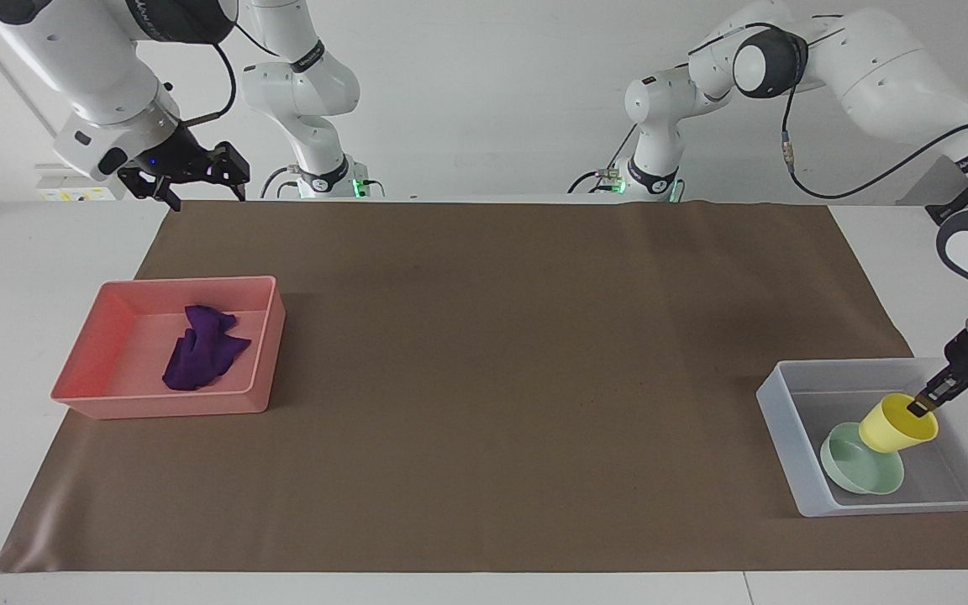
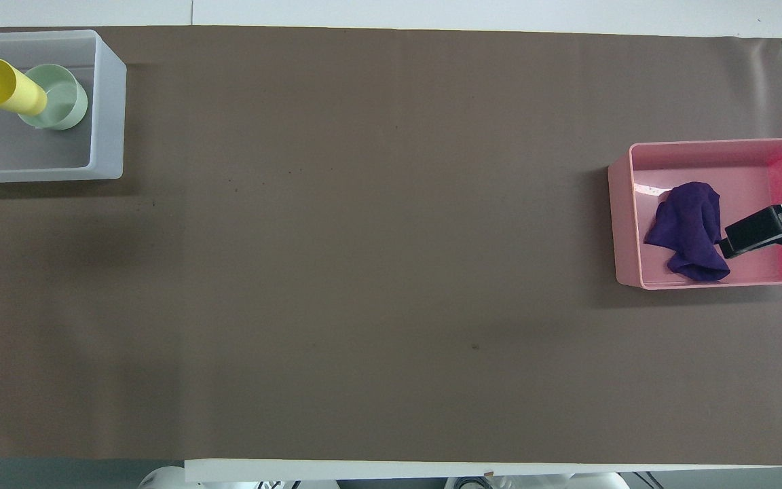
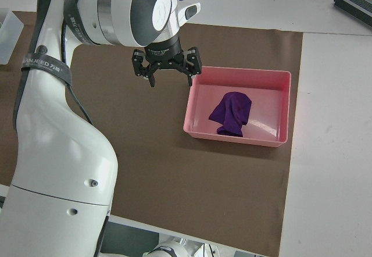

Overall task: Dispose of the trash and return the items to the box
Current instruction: 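Release the yellow cup inside the white box with the left gripper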

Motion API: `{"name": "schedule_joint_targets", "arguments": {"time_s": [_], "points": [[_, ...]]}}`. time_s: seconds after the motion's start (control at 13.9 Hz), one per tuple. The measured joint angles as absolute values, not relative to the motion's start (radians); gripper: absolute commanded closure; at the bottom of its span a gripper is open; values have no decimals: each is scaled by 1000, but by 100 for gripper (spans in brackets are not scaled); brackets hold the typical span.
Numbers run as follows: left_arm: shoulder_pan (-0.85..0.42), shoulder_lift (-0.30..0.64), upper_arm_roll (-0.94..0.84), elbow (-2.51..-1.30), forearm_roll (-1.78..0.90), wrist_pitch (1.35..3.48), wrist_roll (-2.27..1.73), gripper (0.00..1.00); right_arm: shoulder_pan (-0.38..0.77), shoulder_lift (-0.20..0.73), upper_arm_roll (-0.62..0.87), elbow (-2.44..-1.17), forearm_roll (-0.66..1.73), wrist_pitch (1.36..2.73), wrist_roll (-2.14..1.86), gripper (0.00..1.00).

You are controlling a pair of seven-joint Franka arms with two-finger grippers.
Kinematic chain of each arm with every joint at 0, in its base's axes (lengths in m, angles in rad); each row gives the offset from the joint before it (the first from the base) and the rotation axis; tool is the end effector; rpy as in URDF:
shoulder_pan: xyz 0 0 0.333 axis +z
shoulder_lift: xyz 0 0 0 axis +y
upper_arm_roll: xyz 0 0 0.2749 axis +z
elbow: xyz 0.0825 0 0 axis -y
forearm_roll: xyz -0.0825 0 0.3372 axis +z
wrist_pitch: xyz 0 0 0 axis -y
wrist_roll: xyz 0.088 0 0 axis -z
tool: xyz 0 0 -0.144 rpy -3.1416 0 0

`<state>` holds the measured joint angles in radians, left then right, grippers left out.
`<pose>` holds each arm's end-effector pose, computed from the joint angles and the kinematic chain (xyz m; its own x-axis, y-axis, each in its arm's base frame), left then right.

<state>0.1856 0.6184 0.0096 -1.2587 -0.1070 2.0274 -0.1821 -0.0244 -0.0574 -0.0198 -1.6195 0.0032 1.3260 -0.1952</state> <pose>0.6709 0.1214 0.3574 0.9044 0.4071 0.1277 0.3931 -0.9114 0.1214 0.4545 -0.0198 0.5370 0.9615 0.1527 -0.2286 0.1451 -0.9882 -0.0496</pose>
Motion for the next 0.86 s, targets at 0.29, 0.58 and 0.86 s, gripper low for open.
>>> {"name": "schedule_joint_targets", "arguments": {"time_s": [0.29, 0.58, 0.86], "points": [[182, 651, 8, -1264, -113, 2114, -182, 11, -24, -57, -20, -1621, 3, 1326, -195, 0], [141, 654, 8, -1280, -71, 2165, -181, 0, -23, -57, -19, -1621, 3, 1326, -195, 0], [102, 589, 9, -1272, -24, 2047, -181, 0, -23, -57, -19, -1621, 3, 1326, -195, 0]]}}
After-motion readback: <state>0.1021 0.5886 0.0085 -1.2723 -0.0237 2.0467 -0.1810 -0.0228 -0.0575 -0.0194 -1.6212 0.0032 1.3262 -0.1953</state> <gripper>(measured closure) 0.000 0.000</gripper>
